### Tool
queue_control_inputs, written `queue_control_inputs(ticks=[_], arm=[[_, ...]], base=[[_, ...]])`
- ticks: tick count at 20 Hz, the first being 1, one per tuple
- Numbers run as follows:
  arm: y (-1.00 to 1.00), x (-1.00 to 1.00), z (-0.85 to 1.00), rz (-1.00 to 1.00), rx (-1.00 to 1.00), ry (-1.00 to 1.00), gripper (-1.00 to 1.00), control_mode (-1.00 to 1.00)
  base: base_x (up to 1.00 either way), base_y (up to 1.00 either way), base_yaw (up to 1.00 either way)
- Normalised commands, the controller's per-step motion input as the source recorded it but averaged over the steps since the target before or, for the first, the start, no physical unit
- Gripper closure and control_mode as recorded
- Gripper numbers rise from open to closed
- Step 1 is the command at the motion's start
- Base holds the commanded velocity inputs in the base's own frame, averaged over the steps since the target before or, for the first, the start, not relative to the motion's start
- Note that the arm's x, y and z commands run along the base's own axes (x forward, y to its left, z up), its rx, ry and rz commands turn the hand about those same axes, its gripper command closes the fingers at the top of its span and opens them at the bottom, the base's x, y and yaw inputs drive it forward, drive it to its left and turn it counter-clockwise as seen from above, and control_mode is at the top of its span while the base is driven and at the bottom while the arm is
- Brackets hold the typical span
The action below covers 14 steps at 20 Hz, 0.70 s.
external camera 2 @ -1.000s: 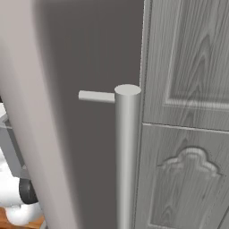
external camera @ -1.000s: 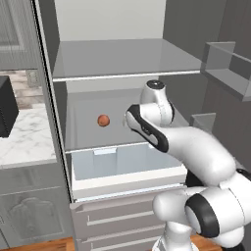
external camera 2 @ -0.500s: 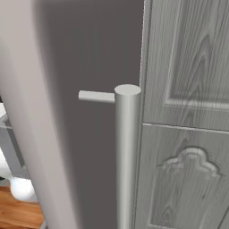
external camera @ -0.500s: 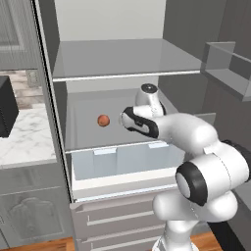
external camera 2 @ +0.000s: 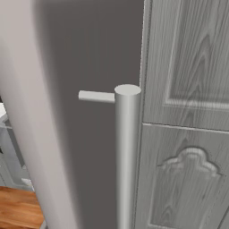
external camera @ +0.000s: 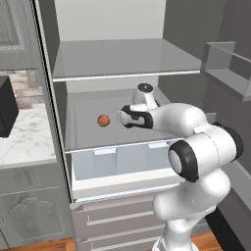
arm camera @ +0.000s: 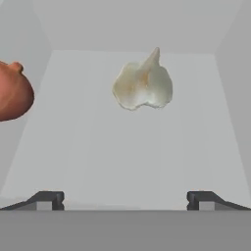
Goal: Grab the onion and garlic from the fridge, place them in the blender, close the lid, and turn on the blender to create a marinade.
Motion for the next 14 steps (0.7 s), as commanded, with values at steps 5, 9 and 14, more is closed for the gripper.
queue_control_inputs(ticks=[5,9,14], arm=[[0.0,0.48,-0.17,-0.01,0.0,0.0,-1.0,-1.0],[0.0,0.43,-0.14,-0.01,0.0,0.0,-1.0,-1.0],[0.0,0.38,-0.12,-0.02,0.0,0.0,-1.0,-1.0]], base=[[0.0,0.0,0.0],[0.0,0.0,0.0],[0.0,0.0,0.0]])
